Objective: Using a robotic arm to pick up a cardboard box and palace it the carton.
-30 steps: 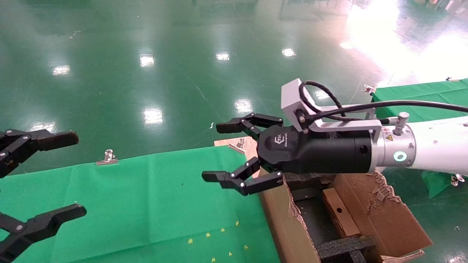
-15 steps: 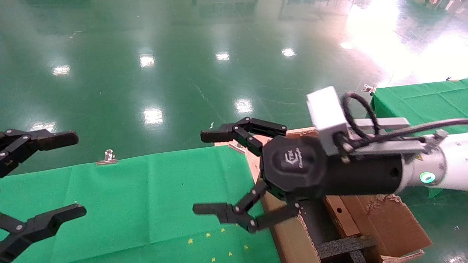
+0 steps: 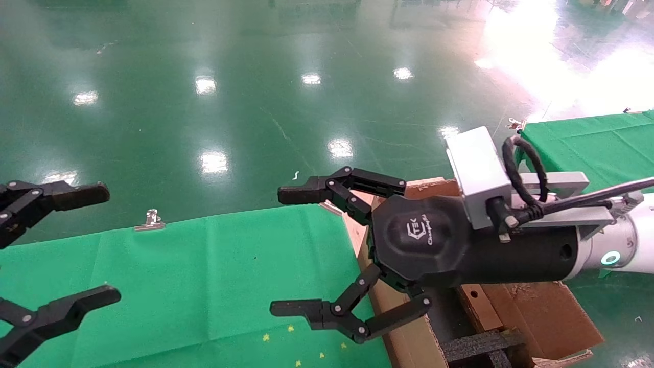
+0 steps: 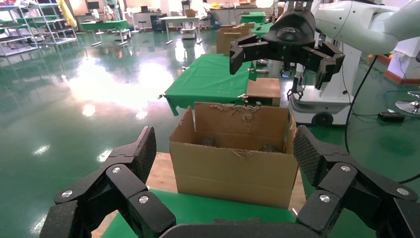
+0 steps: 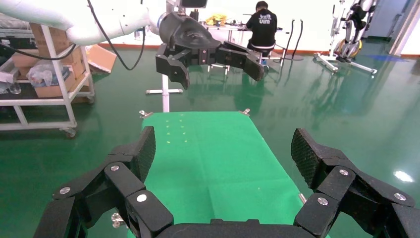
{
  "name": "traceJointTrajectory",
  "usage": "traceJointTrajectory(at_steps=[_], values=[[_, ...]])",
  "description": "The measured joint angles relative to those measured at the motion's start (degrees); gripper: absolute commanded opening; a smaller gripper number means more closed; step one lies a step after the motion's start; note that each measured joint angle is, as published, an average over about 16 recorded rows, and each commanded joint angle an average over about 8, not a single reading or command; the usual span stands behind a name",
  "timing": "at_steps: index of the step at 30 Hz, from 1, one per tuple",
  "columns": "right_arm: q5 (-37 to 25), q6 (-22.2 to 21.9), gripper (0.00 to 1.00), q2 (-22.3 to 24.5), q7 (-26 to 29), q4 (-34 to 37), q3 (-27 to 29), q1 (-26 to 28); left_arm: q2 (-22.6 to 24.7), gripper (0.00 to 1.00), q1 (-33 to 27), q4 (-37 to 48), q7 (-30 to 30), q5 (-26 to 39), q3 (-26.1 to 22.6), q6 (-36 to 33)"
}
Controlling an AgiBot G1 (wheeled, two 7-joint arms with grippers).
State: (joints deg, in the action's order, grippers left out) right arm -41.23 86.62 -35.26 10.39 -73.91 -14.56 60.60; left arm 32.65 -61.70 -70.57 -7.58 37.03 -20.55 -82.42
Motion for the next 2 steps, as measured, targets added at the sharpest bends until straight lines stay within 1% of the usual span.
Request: traceJointTrajectory(at_steps=[2], values=[[0.0,-0.1,1.00,0.0,0.0,0.0,-0.1,0.1,0.0,1.00,0.0,0.0,0.0,0.0,0.0,0.0]])
